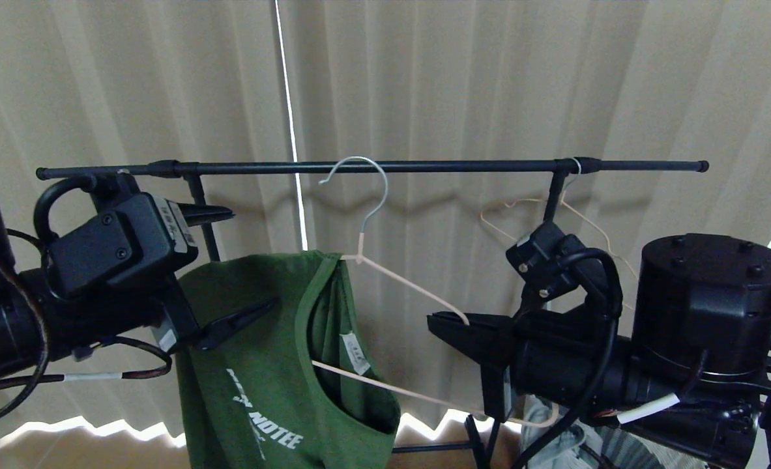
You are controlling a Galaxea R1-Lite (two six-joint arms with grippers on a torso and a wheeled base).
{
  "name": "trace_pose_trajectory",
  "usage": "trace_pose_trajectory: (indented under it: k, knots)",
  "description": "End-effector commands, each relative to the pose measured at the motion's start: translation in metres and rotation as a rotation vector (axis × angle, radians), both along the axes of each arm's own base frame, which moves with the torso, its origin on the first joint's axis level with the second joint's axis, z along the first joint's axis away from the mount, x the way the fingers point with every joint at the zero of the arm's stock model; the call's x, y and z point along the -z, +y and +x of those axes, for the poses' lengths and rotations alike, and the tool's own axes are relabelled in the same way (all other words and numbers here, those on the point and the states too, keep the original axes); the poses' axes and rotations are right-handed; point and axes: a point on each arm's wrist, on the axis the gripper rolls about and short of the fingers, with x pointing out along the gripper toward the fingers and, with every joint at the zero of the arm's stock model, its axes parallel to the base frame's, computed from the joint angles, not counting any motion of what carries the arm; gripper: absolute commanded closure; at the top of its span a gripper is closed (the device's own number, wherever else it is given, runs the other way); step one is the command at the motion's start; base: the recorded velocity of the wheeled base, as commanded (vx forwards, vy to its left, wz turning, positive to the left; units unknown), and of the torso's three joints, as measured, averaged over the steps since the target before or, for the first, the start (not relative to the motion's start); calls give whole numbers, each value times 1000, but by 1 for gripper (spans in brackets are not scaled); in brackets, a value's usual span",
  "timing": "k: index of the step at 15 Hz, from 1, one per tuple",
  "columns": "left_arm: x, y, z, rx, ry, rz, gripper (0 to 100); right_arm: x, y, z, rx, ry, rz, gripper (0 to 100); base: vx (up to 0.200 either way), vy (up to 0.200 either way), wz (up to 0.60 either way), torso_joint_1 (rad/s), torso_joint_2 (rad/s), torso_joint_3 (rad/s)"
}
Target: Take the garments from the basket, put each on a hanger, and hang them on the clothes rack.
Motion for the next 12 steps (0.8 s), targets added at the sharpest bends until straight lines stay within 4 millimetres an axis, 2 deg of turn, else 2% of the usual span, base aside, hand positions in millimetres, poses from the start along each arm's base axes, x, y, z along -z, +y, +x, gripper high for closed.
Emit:
trace_pose_trajectory:
  k: [1, 6, 7, 12]
  knots:
    - [7, -4, 11, 0, 33, 14, 0, 3, 8, -2, -23, 6, -7, 100, 0, 0, 0, 0, 0, 0]
    - [7, -2, 10, -7, 31, 13, 0, 3, 13, -6, -48, 3, -4, 100, 0, 0, 0, 0, 0, 0]
    - [7, -2, 10, -8, 34, 13, 100, 2, 12, -7, -47, 3, -2, 100, 0, 0, 0, 0, 0, 0]
    - [9, -2, 10, -10, 40, 12, 100, 1, 13, -9, -55, -1, 3, 100, 0, 0, 0, 0, 0, 0]
